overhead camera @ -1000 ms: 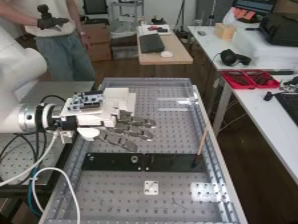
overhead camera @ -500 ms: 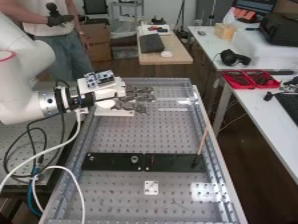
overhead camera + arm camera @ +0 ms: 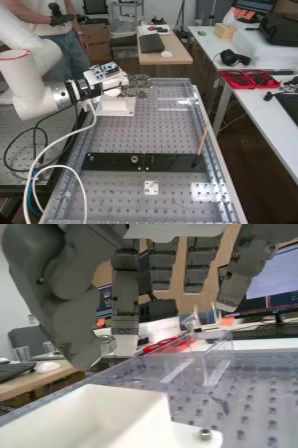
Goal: Grab the larger nut and place it in the white container
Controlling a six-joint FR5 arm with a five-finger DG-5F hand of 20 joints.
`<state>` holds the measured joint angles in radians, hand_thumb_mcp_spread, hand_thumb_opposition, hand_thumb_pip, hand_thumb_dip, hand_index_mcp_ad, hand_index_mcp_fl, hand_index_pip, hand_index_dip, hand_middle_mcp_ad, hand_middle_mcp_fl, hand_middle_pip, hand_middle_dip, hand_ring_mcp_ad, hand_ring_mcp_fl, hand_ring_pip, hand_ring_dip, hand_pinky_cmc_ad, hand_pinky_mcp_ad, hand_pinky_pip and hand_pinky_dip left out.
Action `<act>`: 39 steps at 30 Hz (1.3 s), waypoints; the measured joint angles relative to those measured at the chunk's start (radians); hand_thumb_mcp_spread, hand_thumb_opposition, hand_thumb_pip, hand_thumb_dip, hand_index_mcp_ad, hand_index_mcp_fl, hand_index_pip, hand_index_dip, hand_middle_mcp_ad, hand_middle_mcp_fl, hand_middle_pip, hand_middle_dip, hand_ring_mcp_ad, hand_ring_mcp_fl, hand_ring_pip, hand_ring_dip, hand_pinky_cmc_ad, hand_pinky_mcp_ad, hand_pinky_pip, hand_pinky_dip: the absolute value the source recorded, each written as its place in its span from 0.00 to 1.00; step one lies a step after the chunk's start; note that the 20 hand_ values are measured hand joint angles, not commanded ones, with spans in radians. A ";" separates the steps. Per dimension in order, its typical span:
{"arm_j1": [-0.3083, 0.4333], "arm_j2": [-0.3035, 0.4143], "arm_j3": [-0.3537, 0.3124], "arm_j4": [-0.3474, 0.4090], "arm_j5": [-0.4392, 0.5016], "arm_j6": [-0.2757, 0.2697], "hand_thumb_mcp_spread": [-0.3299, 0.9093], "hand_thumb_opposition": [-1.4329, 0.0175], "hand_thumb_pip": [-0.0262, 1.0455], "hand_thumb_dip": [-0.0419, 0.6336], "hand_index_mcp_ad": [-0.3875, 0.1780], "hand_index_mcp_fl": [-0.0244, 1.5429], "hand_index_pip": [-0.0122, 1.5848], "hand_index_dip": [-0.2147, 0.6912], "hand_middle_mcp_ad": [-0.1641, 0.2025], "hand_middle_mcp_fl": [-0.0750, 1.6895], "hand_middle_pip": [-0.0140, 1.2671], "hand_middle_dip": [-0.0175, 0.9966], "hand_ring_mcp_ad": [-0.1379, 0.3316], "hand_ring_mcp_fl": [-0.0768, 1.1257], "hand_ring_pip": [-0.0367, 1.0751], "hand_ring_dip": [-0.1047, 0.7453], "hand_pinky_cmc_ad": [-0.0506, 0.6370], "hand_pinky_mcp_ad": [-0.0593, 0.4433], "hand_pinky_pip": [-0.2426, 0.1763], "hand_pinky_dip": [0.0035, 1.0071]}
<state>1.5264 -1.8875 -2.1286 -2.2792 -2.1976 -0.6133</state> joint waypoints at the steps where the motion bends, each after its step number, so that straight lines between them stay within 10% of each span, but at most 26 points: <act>1: 0.014 0.001 -0.007 0.006 0.003 0.006 0.52 0.39 0.71 0.34 0.53 0.24 0.96 0.31 0.61 0.04 0.11 0.19 0.58 0.07 0.21 0.26 0.56 0.68 0.36 0.66; 20: 0.062 -0.007 -0.037 0.022 0.053 0.027 0.52 0.39 0.71 0.34 0.53 0.24 0.96 0.31 0.60 0.04 0.11 0.19 0.58 0.07 0.20 0.26 0.56 0.67 0.36 0.66; 39: 0.007 -0.002 -0.014 -0.065 0.028 0.013 0.55 0.39 0.78 0.39 0.39 0.03 0.98 0.19 0.61 0.04 0.11 0.19 0.58 0.07 0.23 0.26 0.55 0.67 0.37 0.74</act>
<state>1.5339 -1.8894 -2.1429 -2.3443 -2.1694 -0.5998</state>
